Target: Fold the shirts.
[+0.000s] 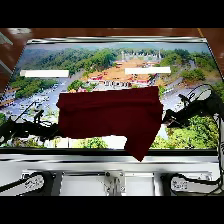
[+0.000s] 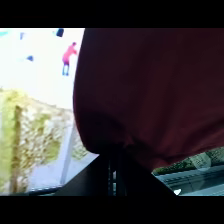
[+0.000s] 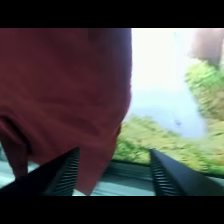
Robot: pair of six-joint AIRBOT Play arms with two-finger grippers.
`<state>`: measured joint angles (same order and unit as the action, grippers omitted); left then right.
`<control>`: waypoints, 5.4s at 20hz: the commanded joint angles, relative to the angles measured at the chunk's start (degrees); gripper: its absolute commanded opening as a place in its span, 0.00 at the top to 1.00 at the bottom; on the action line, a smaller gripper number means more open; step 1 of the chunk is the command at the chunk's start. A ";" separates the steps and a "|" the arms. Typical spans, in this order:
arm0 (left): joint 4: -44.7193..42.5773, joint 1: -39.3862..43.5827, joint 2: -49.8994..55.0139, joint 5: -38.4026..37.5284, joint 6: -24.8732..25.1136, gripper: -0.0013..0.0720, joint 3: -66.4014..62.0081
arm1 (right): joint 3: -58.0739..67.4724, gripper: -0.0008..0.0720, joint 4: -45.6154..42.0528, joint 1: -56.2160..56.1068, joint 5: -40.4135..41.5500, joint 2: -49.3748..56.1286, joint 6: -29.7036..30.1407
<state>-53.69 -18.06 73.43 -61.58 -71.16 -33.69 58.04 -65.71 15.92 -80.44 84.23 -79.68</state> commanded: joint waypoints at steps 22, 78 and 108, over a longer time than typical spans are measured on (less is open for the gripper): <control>1.90 -0.35 -4.72 3.08 2.47 0.94 -16.28 | 0.98 0.91 10.19 -11.74 18.78 -10.03 8.35; 32.70 49.94 30.45 26.34 -3.02 0.94 -43.98 | 24.63 0.91 13.73 -6.45 2.97 -13.31 -4.66; 27.04 7.23 12.44 -7.48 4.59 0.94 -54.69 | 26.05 0.22 51.15 -42.45 32.81 21.64 3.98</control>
<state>-25.61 -10.59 86.72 -66.87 -66.65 -89.06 83.26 -28.12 -25.32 -49.76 101.30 -80.14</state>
